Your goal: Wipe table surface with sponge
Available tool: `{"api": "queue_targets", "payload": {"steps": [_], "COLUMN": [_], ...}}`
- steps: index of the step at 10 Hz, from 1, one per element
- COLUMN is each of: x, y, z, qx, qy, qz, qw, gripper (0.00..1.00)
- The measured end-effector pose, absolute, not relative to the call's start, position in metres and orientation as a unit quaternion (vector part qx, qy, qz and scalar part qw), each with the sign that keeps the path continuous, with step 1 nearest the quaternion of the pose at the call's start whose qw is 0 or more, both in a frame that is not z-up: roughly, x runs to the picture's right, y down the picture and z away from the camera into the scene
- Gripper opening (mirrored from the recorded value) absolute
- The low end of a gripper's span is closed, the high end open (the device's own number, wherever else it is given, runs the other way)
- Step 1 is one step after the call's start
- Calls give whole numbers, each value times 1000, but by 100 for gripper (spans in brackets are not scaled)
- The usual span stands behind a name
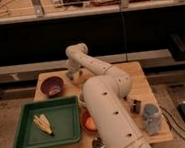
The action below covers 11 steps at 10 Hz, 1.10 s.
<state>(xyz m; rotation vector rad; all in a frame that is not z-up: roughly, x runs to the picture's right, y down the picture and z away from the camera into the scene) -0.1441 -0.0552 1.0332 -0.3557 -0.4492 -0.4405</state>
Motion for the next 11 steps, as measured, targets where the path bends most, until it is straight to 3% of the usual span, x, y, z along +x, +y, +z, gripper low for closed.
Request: {"api": "queue_targets", "payload": {"steps": [3,4,11], "x": [-144,-144,-145], "y": [-53,-52,-52], "z": [1035,1036,1036], "qx": [-185,-189,-200], "qy": [-219,-219,-221], "qz": [-219,-221,-223], "qw": [933,931,928], "gripper": [79,74,5]}}
